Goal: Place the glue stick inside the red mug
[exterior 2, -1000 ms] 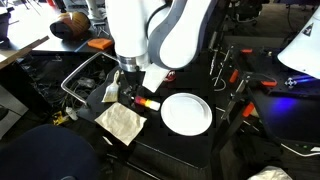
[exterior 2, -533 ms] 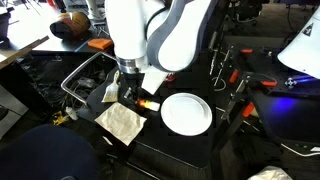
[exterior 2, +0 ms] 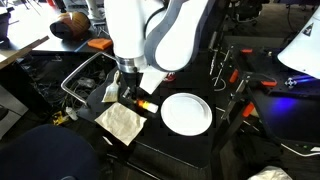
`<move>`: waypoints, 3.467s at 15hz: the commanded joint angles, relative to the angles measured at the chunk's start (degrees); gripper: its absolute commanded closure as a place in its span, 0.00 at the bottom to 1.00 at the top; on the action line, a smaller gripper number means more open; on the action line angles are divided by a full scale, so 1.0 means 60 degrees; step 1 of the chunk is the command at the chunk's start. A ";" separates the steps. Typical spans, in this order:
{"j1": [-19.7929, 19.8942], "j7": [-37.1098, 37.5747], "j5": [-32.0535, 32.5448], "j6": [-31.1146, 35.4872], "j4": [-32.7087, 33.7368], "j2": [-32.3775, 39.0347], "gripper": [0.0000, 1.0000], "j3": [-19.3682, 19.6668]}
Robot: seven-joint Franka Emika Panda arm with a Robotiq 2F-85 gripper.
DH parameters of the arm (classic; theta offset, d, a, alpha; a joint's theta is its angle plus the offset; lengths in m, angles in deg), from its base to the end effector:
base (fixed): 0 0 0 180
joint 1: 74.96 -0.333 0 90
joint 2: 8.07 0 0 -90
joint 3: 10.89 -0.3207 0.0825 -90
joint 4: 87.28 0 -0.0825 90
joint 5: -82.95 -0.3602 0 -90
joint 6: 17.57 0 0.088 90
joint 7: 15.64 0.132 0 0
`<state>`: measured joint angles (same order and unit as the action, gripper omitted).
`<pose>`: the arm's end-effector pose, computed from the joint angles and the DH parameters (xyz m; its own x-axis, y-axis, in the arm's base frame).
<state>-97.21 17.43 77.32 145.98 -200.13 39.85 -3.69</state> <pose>0.5675 0.1454 0.0501 0.9314 -0.3544 0.0826 -0.3569 -0.9340 0.0179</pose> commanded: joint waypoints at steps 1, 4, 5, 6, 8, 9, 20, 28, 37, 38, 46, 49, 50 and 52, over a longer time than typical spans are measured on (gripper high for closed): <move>-0.0218 0.0324 -0.0191 -0.0024 -0.0408 -0.0533 0.92 0.0310; -0.0360 0.0628 -0.0114 -0.0051 -0.0704 -0.0921 0.92 0.0678; -0.0431 0.0748 -0.0073 -0.0063 -0.0816 -0.1071 0.92 0.0839; -0.0525 0.0924 -0.0035 -0.0080 -0.0933 -0.1226 0.92 0.1010; -0.0748 0.1293 0.0063 -0.0179 -0.1159 -0.1547 0.92 0.1361; -0.0921 0.1560 0.0147 -0.0269 -0.1263 -0.1713 0.92 0.1594; -0.2573 0.6341 0.3283 -0.3004 -0.1522 -0.3083 0.92 0.3474; -0.1908 0.9771 0.6375 -0.5847 -0.0977 -0.3589 0.92 0.2403; -0.0181 1.1976 0.8143 -0.7866 -0.0528 -0.3411 0.92 0.0066; -0.0028 1.1978 0.8182 -0.7929 -0.0497 -0.3386 0.68 -0.0132; 0.0179 1.2408 0.8276 -0.8929 -0.0188 -0.3034 0.92 -0.0450; 0.0069 1.3362 0.8592 -1.0409 0.0208 -0.2688 0.92 -0.0550; 0.0053 1.3679 0.8706 -1.0882 0.0358 -0.2552 0.92 -0.0607; 0.0064 1.4237 0.8961 -1.1657 0.0649 -0.2289 0.92 -0.0750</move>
<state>-97.16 98.29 128.90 82.90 -199.97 23.42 -6.64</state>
